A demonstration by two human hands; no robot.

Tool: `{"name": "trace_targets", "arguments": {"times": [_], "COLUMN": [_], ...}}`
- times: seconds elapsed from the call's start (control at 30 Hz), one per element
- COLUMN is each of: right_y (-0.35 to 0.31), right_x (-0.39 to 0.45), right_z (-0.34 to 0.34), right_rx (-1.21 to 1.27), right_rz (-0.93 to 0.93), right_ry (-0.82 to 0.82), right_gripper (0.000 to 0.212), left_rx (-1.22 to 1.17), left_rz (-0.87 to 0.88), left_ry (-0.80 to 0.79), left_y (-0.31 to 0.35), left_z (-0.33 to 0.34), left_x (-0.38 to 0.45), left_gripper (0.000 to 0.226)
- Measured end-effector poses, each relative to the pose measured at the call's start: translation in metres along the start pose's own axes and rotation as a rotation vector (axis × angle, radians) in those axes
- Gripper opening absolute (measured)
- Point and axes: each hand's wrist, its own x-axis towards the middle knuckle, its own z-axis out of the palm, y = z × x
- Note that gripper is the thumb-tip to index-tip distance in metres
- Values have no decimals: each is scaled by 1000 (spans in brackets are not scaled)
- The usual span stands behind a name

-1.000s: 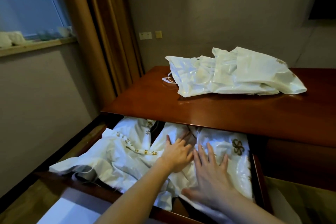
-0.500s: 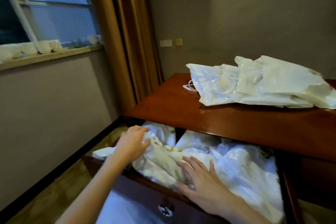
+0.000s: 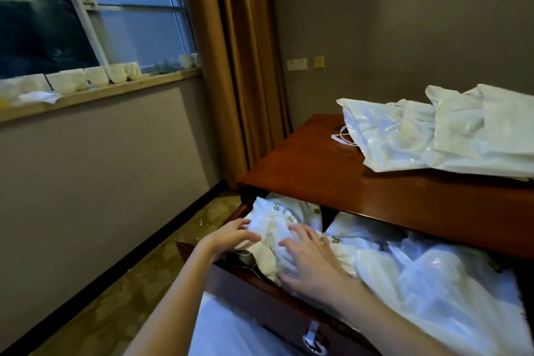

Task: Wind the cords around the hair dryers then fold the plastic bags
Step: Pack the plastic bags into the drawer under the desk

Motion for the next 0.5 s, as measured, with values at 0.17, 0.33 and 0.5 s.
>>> {"name": "trace_targets", "arguments": {"times": [0.17, 0.33, 0.5], "right_y": [-31, -19, -17], "right_x": [41, 56, 57], "right_z": [12, 33, 33], "right_rx": [-6, -5, 81], "right_rz": [-316, -351, -368], "right_ry": [32, 33, 59], "right_gripper": [46, 41, 42], "left_rx": [-284, -229, 99], "left_rz": [-51, -42, 9], "left_ry": [-43, -20, -57], "left_y": [-7, -13, -13], "left_z": [-6, -19, -35], "left_x": [13, 13, 11], "left_gripper": [65, 58, 44]}}
